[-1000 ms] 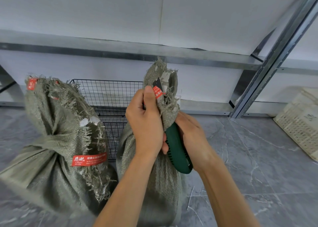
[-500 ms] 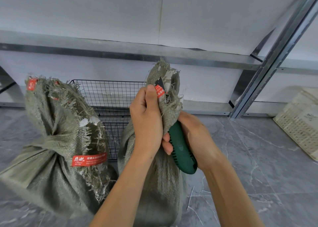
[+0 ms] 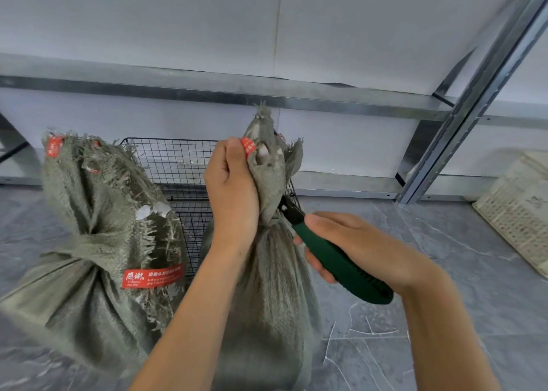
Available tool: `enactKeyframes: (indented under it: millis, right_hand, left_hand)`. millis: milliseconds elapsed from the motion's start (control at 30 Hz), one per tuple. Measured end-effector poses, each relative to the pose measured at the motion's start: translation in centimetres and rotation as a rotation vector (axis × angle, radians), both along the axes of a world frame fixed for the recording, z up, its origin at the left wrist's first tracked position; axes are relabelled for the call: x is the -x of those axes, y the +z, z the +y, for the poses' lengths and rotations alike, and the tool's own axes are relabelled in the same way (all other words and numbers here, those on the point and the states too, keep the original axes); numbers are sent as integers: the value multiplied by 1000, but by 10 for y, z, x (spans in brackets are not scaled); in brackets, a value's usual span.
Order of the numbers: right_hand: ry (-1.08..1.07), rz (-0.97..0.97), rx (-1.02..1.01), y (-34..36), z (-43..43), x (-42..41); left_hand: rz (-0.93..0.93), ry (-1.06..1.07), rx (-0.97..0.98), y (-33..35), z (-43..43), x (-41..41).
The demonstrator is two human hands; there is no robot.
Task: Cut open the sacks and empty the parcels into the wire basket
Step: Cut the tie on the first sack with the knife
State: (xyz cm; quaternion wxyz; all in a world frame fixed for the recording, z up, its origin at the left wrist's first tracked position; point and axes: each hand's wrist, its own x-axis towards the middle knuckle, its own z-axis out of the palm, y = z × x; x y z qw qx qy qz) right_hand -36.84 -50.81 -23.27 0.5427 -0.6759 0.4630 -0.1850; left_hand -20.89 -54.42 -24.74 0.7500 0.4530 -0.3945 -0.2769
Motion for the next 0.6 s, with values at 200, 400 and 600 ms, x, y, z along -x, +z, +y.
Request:
enactKeyframes:
  millis: [200,400,600]
  right_hand:
    - [-122,-63,29,-1,-4,12]
    - [-442,-173,239,-5,-8,-24]
    - [-435,-408,110,-3,1,-47]
  left_hand:
    - [-4,-154,19,-7,8,-6]
    - [-28,-318,41,-11,22,2]
    - [2,-365,15,-10,33,11]
